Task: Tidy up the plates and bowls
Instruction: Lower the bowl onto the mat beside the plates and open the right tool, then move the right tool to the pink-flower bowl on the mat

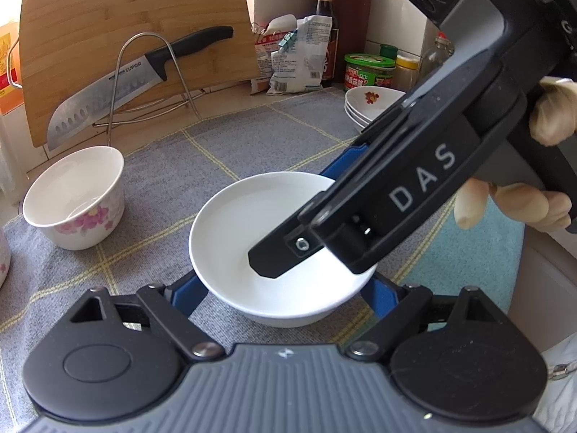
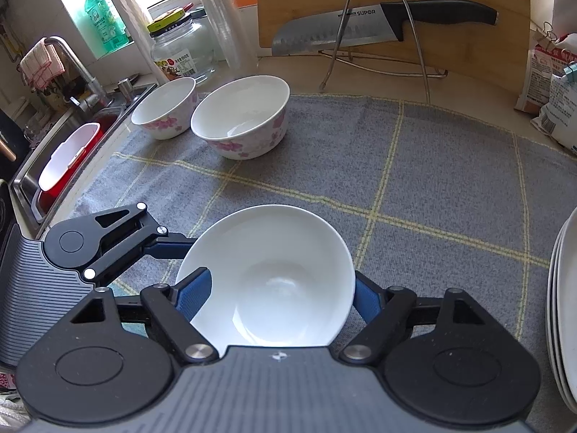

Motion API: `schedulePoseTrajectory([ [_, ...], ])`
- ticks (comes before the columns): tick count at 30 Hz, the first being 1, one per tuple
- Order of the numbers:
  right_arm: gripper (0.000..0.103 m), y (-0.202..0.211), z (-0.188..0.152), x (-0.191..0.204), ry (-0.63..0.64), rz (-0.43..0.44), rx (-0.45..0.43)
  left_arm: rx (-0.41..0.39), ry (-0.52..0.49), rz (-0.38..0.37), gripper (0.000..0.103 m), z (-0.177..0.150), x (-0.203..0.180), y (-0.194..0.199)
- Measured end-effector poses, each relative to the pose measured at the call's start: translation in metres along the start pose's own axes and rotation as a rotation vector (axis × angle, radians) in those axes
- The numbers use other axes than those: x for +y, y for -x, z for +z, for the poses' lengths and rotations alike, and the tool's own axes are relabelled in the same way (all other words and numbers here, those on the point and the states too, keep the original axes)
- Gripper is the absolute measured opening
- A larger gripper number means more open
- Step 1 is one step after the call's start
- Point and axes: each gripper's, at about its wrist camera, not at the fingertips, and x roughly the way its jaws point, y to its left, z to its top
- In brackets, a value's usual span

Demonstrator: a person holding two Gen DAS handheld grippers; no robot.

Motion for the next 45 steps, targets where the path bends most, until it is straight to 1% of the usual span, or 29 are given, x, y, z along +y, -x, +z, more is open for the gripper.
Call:
schedulePoseTrajectory([
  [3,0.093,0.000,0.000,0.001,-0.001,0.011,0.000,-0.001,-0.005,0.005,0.094,-0.001,-0.001,0.000],
  [4,0.099,0.001,0.000,0.002,0.003,0.004,-0.006,-0.001,-0.007,0.007,0.094,-0.001,-0.001,0.000],
  [5,0.103,0.002,0.000,0.003,0.008,-0.004,-0.014,-0.001,-0.006,0.009,0.094,-0.002,-0.002,0.000],
  [8,0.103,0.004,0.001,0.003,0.004,-0.008,-0.022,-0.003,0.002,0.009,0.095,-0.004,-0.001,0.003],
  [11,0.103,0.006,0.002,0.003,0.007,-0.013,-0.031,-0.016,0.026,0.011,0.100,-0.008,0.002,0.008],
  [13,0.103,0.008,0.004,0.004,0.014,-0.016,-0.039,-0.020,0.035,0.011,0.100,-0.010,0.005,0.014],
  [18,0.103,0.013,0.008,0.010,0.031,-0.010,-0.057,-0.014,0.039,0.041,0.100,-0.021,0.015,0.032],
  [21,0.103,0.013,0.013,0.016,0.045,-0.008,-0.065,-0.018,0.058,0.068,0.100,-0.029,0.025,0.046],
  [27,0.103,0.006,0.023,0.035,0.079,-0.013,-0.071,-0.044,0.118,0.155,0.100,-0.041,0.050,0.069],
  [30,0.103,0.002,0.028,0.048,0.099,-0.023,-0.077,-0.054,0.137,0.172,0.100,-0.046,0.063,0.076],
  [37,0.103,-0.004,0.039,0.073,0.104,-0.071,-0.099,-0.064,0.127,0.173,0.100,-0.055,0.093,0.082],
  [42,0.103,-0.006,0.043,0.080,0.103,-0.103,-0.098,-0.071,0.128,0.172,0.100,-0.052,0.109,0.078],
  [45,0.103,-0.008,0.048,0.080,0.115,-0.131,-0.096,-0.079,0.129,0.210,0.100,-0.046,0.115,0.072],
])
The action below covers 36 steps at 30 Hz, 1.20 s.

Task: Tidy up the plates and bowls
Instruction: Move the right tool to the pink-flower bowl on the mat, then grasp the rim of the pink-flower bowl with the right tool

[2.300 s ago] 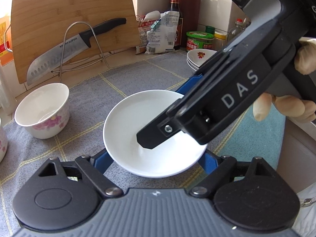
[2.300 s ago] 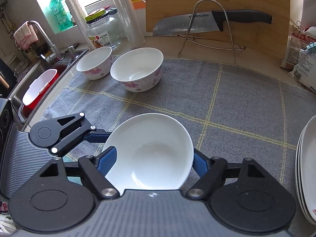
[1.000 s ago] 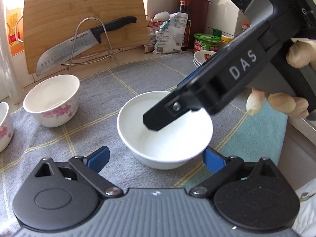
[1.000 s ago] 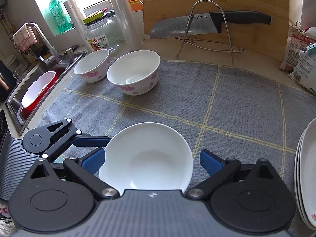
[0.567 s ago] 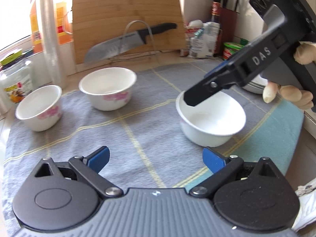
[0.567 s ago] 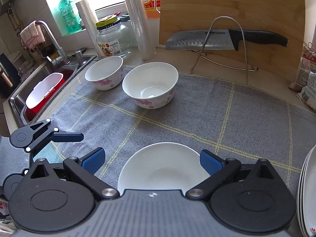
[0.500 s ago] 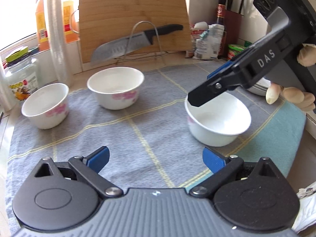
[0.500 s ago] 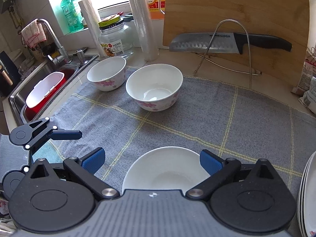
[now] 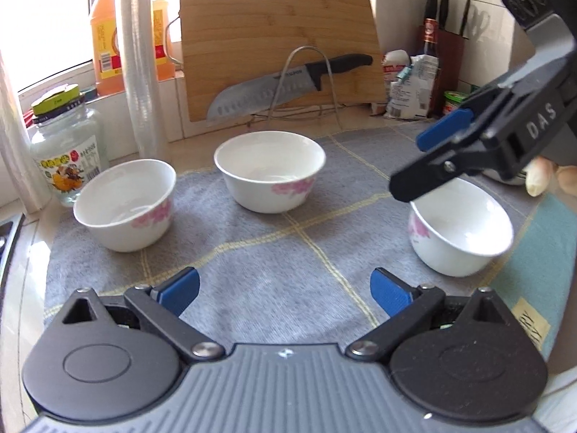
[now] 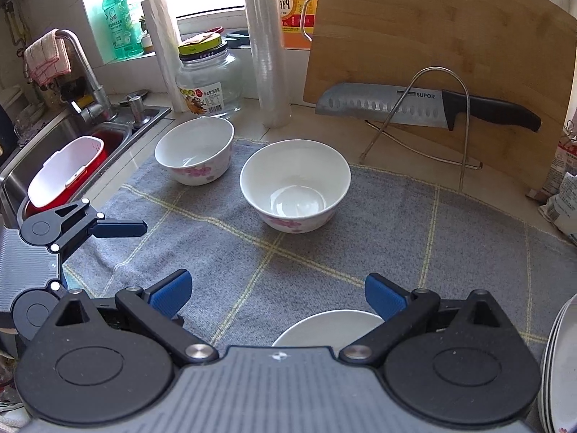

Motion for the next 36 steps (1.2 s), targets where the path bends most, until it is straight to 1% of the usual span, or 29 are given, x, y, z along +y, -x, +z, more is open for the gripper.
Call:
schedulePoseTrajectory([
  [3,0.103,-0.003,0.005,-0.004,0.019,-0.006,-0.007,-0.003,0.000,0.025,0.100,0.005,0.001,-0.009],
  [6,0.103,-0.008,0.012,-0.010,0.034,0.005,-0.009,0.005,-0.009,0.077,0.100,0.011,-0.001,-0.019],
  [11,0.103,-0.020,0.026,-0.019,0.053,0.018,-0.009,0.002,-0.005,0.101,0.100,0.020,-0.005,-0.034],
  [18,0.103,-0.038,0.040,-0.028,0.074,0.058,0.013,0.004,-0.008,0.110,0.100,0.032,-0.009,-0.057],
  [28,0.103,-0.066,0.062,-0.044,0.075,0.101,0.034,0.016,-0.011,0.098,0.100,0.044,-0.008,-0.083],
  [36,0.103,-0.088,0.074,-0.049,0.086,0.137,0.057,0.017,-0.009,0.097,0.100,0.048,-0.007,-0.096],
])
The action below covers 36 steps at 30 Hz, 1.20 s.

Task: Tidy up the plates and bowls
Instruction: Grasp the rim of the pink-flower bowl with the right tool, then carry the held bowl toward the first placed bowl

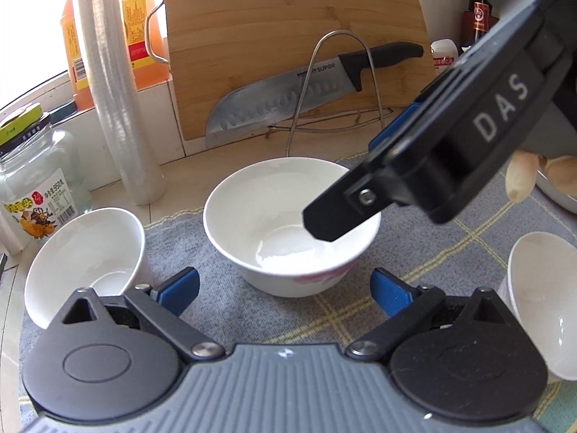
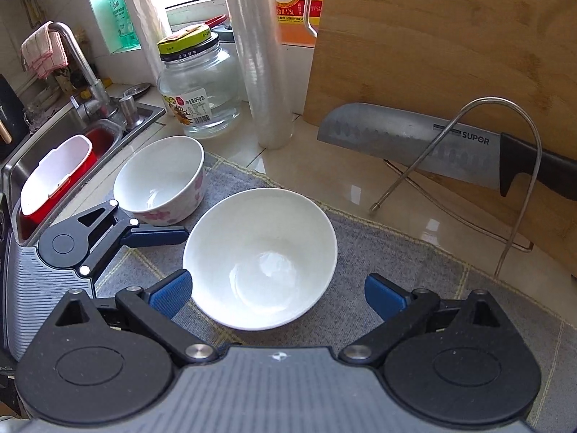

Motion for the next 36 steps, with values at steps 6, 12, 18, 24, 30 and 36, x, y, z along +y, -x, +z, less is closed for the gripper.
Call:
schedulePoseTrajectory([
  [6,0.101,-0.016,0.008,0.000,0.022,0.016,0.021,0.005,-0.005,-0.010,0.096,0.001,0.001,-0.006],
  [12,0.099,-0.025,0.014,0.000,0.030,0.027,0.025,-0.010,-0.009,-0.020,0.093,0.005,0.001,-0.008],
  [18,0.090,-0.031,0.017,-0.001,0.037,0.043,0.034,-0.015,-0.011,-0.030,0.090,0.006,0.002,-0.009],
  [24,0.086,-0.033,0.019,-0.001,0.052,0.038,0.037,-0.021,-0.019,-0.037,0.088,0.005,0.001,-0.006],
  [30,0.081,-0.036,0.020,-0.007,0.028,0.054,0.046,-0.022,-0.030,-0.038,0.086,0.005,0.000,-0.004],
  [36,0.081,-0.038,0.022,-0.008,0.022,0.064,0.052,-0.016,-0.039,-0.039,0.086,0.006,0.000,-0.004],
])
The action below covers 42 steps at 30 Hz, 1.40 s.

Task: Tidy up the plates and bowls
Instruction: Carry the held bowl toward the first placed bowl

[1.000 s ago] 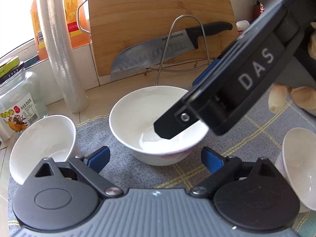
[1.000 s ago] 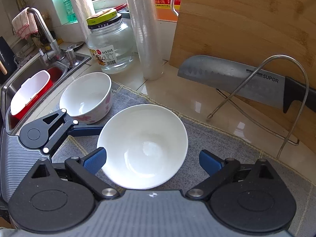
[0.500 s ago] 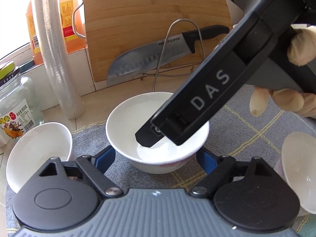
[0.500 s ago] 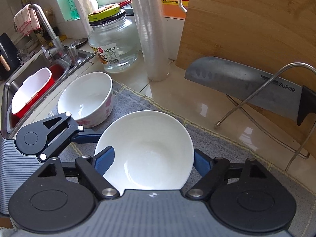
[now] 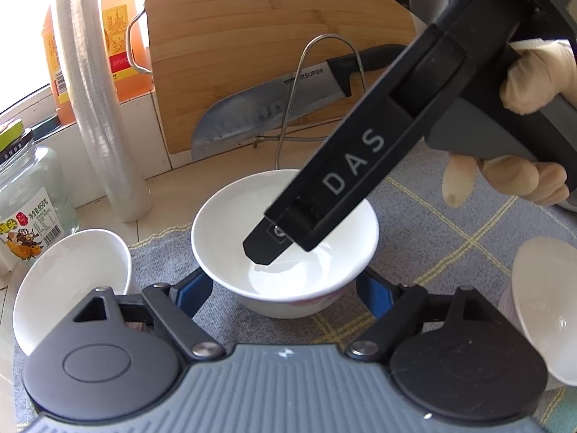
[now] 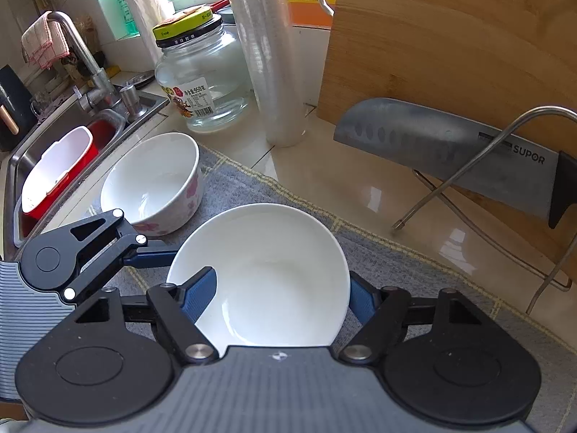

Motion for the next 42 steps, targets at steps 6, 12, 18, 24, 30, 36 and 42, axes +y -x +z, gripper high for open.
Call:
schedulePoseTrajectory([
  [6,0.081,-0.001,0.000,-0.001,-0.015,0.007,0.005,0.011,0.000,0.000,0.086,0.002,-0.001,0.001],
  [12,0.081,0.002,0.000,0.000,-0.027,0.014,0.000,0.018,-0.003,-0.001,0.086,0.003,-0.001,0.001],
  [18,0.081,0.008,0.000,0.006,-0.017,0.021,-0.004,0.029,0.005,-0.004,0.086,0.003,-0.001,0.007],
  [24,0.081,0.015,-0.003,0.011,-0.030,0.042,-0.012,0.033,0.011,-0.009,0.086,0.004,-0.001,0.021],
  [30,0.081,0.022,-0.007,0.021,-0.024,0.064,-0.012,0.040,0.024,-0.016,0.086,0.003,-0.002,0.039],
  [36,0.081,0.036,-0.015,0.033,-0.020,0.077,-0.026,0.044,0.028,-0.010,0.086,0.003,-0.007,0.058],
  [42,0.082,0.051,-0.023,0.045,-0.016,0.080,-0.034,0.037,0.034,-0.016,0.086,-0.001,-0.014,0.076],
])
